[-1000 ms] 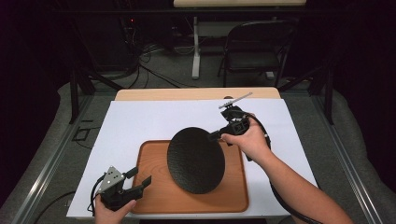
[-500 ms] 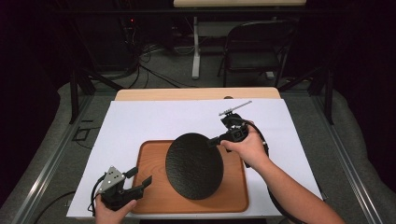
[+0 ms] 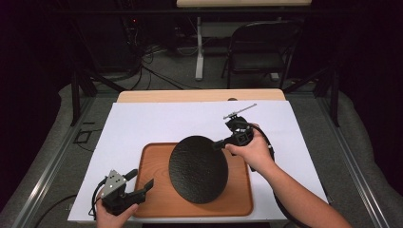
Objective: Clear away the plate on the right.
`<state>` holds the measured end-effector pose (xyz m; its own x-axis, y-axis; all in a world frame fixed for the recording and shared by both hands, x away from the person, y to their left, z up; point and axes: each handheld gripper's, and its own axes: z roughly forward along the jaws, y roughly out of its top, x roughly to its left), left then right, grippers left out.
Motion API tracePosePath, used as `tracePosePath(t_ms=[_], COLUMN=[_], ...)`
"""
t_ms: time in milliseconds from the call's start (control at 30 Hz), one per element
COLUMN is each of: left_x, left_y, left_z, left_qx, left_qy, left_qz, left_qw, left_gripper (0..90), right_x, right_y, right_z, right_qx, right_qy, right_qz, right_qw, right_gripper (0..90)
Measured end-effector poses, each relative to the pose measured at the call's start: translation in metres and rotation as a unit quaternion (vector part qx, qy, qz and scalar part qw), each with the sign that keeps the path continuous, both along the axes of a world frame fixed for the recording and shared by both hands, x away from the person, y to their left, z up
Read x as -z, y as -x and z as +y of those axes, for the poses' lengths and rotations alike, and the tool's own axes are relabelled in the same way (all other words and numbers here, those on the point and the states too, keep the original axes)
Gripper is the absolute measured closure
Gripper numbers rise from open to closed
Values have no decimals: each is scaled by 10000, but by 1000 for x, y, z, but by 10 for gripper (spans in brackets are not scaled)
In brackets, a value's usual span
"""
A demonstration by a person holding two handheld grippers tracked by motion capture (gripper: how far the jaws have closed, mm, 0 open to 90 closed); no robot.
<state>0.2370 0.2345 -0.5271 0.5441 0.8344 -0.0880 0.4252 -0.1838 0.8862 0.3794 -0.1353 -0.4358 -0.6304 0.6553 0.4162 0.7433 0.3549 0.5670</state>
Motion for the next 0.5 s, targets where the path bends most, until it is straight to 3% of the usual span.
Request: tracePosePath(t_ms=[267,500], left_x=[0,0], left_y=[0,-1], left_z=[-3,-5], left_qx=[-62,-68], left_qy=[-204,-208], left_qz=[49,34], left_qw=[9998,9998], left_gripper=[242,218], right_x=[1,4], right_y=[0,-2], right_z=[0,-3], right_qx=[9,6], right_qy=[72,74], right_qz=[-36,10], right_qw=[10000,10000], right_gripper=[871,871])
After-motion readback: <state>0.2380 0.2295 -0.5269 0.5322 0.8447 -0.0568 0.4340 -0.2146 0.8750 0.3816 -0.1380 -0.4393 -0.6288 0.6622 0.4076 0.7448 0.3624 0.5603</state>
